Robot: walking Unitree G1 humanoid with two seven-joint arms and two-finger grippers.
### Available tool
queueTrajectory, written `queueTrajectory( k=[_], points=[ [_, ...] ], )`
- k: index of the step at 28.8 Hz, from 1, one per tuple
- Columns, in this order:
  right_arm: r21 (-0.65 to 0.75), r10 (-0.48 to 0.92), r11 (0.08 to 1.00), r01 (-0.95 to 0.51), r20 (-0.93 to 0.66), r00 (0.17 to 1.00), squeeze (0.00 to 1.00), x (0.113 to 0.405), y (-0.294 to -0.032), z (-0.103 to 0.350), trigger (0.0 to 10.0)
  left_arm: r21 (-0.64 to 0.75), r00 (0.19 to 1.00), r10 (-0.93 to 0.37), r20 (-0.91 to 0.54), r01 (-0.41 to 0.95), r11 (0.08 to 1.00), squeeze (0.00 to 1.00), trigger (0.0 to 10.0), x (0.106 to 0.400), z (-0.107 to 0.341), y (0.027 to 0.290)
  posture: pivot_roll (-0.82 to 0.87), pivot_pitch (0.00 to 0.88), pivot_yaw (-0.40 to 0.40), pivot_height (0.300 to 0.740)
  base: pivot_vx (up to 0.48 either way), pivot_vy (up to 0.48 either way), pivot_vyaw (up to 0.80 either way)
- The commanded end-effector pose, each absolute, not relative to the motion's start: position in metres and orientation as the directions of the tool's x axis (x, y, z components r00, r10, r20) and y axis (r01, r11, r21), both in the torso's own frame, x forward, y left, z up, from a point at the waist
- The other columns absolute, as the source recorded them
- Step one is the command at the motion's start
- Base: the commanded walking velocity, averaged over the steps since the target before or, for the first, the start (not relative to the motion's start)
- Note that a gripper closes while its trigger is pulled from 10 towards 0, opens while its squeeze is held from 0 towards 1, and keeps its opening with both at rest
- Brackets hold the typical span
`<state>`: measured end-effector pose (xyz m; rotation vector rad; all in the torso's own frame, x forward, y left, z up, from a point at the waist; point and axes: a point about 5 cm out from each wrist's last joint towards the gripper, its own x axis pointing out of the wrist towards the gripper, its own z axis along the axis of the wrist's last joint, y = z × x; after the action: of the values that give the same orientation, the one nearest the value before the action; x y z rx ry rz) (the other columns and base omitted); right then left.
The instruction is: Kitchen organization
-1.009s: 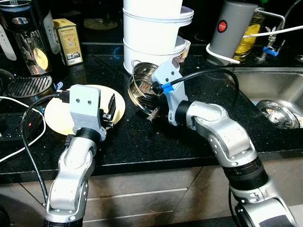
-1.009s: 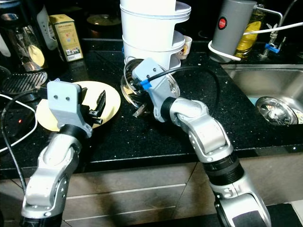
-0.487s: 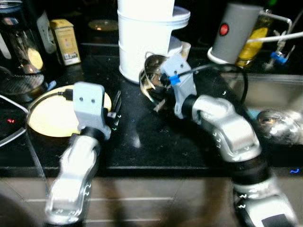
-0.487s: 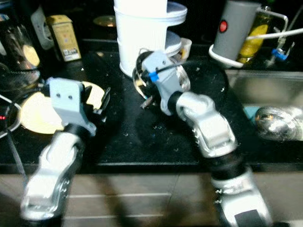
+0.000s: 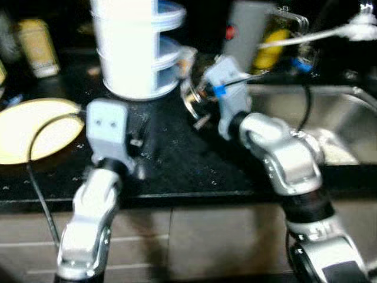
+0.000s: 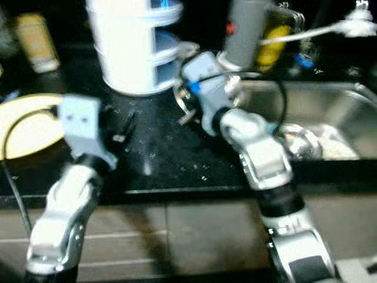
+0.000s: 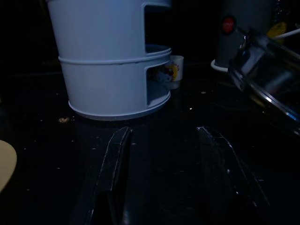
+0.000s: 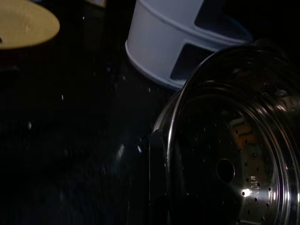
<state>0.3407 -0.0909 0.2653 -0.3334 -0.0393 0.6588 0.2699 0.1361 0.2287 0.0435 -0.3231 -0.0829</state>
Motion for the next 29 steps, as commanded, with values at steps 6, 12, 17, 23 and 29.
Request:
queueTrajectory(
  k=[6,12,17,23,29],
  points=[
    [-0.386,0.564,0.753,-0.533,-0.040,0.825,0.00,0.346,-0.097,0.273,10.0,0.049,0.947,-0.087,0.308,0.076,0.996,0.00,10.0,0.270,0.228,0.135,0.06,0.000,-0.066,0.740,0.000,-0.424,0.00],
    [-0.435,0.535,0.741,-0.512,-0.079,0.841,0.00,0.351,-0.096,0.267,10.0,0.047,0.947,-0.081,0.311,0.069,0.996,0.00,10.0,0.271,0.229,0.136,0.06,0.000,-0.071,0.740,0.000,-0.424,0.00],
    [-0.462,0.525,0.727,-0.507,-0.102,0.845,0.00,0.354,-0.094,0.262,10.0,0.045,0.947,-0.071,0.314,0.060,0.997,0.00,10.0,0.271,0.229,0.137,0.07,0.000,-0.076,0.740,0.000,-0.420,0.00],
    [-0.464,0.520,0.722,-0.513,-0.125,0.845,0.00,0.360,-0.086,0.252,10.0,0.019,0.946,-0.030,0.324,0.025,1.000,0.00,10.0,0.273,0.231,0.142,0.07,0.000,-0.079,0.740,0.000,-0.054,0.00],
    [-0.461,0.466,0.730,-0.505,-0.205,0.861,0.00,0.371,-0.075,0.230,10.0,0.021,0.946,-0.028,0.322,0.023,1.000,0.00,10.0,0.273,0.230,0.142,0.07,0.000,-0.076,0.740,0.000,0.000,0.00]
  ],
)
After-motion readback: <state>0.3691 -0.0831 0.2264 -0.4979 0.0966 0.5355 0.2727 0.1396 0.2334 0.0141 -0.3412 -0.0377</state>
